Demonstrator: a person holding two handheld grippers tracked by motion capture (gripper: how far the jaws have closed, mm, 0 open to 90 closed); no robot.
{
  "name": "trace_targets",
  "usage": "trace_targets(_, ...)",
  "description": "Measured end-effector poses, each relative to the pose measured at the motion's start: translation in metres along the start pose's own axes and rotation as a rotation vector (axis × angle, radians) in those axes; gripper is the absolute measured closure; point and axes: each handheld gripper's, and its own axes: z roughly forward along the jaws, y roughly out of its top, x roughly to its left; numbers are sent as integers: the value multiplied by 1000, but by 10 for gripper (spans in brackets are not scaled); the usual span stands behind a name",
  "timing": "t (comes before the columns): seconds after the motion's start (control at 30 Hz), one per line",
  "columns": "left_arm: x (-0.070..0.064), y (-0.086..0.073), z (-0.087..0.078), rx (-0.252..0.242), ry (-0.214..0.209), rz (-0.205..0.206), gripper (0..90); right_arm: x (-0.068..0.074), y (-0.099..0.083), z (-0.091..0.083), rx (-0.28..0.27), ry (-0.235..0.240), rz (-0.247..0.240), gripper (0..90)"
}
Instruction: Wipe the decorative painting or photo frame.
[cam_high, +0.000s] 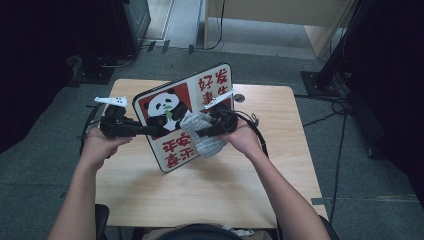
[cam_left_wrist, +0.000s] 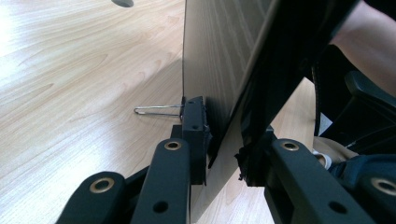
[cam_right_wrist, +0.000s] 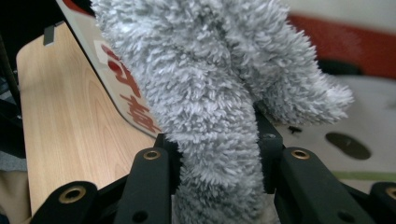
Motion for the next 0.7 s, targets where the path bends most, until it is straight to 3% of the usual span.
trace_targets(0.7, -1, 0, 0, 4, -1, 5, 759, -9, -42, 29, 37, 10, 39, 669)
